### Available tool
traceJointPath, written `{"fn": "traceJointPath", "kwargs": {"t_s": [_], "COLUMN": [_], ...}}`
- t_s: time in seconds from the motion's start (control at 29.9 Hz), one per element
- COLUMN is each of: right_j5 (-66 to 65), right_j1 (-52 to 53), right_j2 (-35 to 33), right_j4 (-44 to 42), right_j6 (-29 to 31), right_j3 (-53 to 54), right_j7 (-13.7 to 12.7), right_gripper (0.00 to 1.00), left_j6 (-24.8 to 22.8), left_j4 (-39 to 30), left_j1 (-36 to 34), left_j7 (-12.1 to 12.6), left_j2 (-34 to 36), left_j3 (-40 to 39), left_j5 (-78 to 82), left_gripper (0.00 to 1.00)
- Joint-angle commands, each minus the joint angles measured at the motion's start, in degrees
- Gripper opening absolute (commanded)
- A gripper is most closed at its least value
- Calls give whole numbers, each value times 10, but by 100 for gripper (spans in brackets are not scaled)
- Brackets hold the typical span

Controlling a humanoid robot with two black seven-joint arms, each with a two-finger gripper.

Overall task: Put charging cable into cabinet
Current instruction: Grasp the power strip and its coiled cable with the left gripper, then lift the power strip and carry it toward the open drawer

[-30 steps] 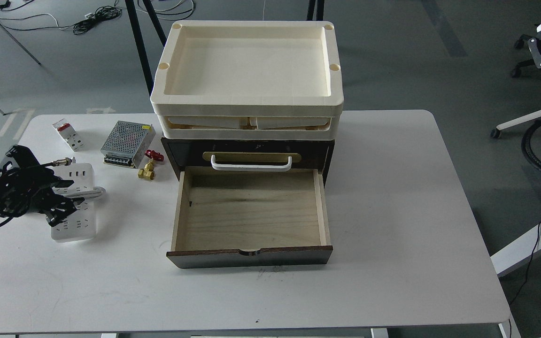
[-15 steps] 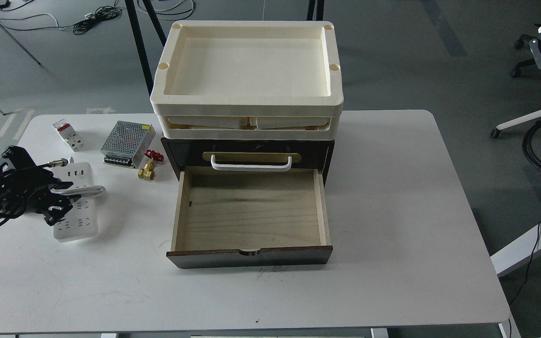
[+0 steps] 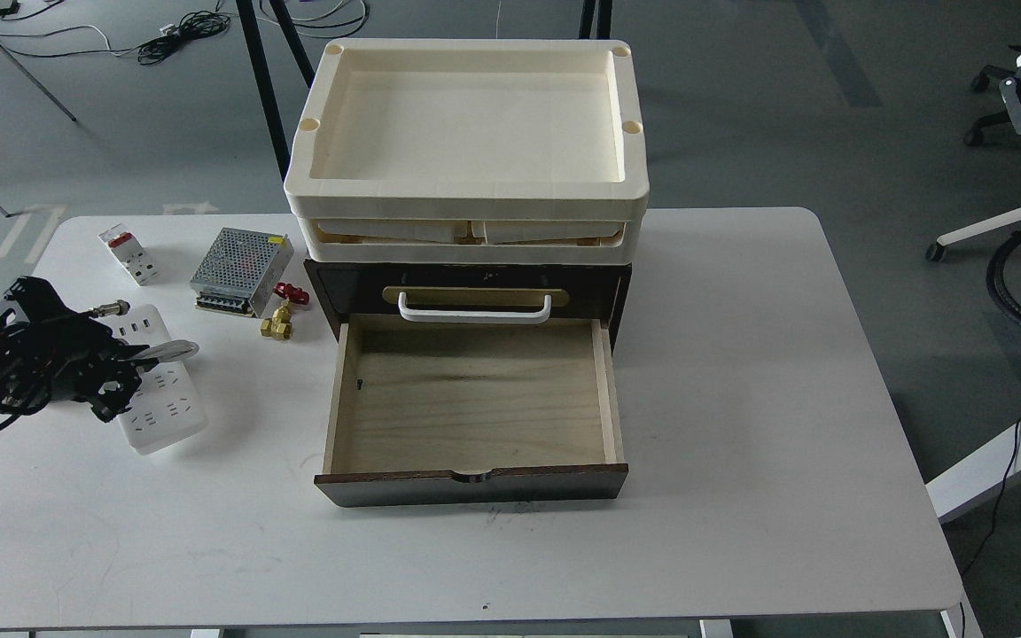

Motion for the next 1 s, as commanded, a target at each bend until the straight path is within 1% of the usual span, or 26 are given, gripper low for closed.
{"fn": "traceJointPath", "kwargs": {"t_s": [0.0, 0.33, 0.47, 0.54, 0.64, 0.74, 0.84, 0.97], "right_j5": [0, 0, 0, 0, 0, 0, 0, 0], "right_j1": [-1, -7, -7, -7, -7, -7, -7, -7], "right_j2": [0, 0, 0, 0, 0, 0, 0, -1], "right_j4": [0, 0, 0, 0, 0, 0, 0, 0], "right_j6": [0, 0, 0, 0, 0, -1, -1, -1], "right_j3": [0, 1, 2, 6, 10, 11, 11, 11], "right_j7": [0, 0, 0, 0, 0, 0, 0, 0], "right_gripper": [100, 100, 100, 100, 100, 100, 99, 100], "left_j6": [9, 5, 1, -9, -53, -88, -103, -125], "left_j4": [0, -8, -23, -49, -137, -248, -358, -474], "left_j1": [-2, -13, -24, -27, -53, -75, -78, -81], "left_j7": [0, 0, 0, 0, 0, 0, 0, 0], "left_j2": [1, 8, 35, 65, 121, 193, 267, 338], "left_j3": [0, -7, -6, -10, -11, -11, -12, -20], "left_j5": [-1, -26, -47, -48, -68, -104, -116, -128], "left_gripper": [2, 0, 0, 0, 0, 0, 0, 0]}}
